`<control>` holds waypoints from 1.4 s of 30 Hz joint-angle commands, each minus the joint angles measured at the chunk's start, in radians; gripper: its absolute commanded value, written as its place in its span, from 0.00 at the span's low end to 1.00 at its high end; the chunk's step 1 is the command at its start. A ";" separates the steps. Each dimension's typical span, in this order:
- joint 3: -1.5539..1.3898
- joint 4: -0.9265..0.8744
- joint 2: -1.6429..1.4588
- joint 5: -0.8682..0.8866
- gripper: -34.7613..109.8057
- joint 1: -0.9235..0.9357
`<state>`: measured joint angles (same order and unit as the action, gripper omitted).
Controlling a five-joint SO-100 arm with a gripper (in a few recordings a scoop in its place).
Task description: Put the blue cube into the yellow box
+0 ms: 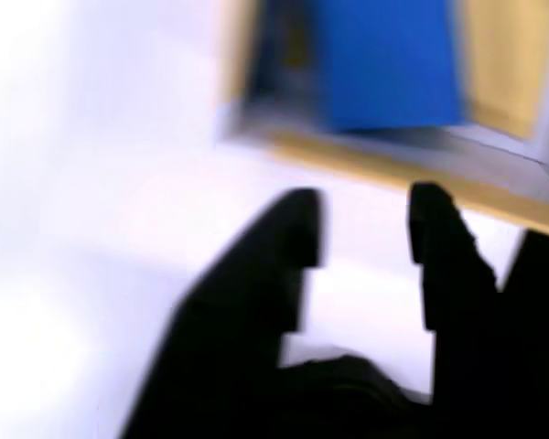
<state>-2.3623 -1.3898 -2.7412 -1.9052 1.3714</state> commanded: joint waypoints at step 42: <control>-0.782 0.034 -0.601 0.316 0.24 -1.419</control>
<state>-3.1186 -1.3438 -3.3211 -1.5938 -0.0261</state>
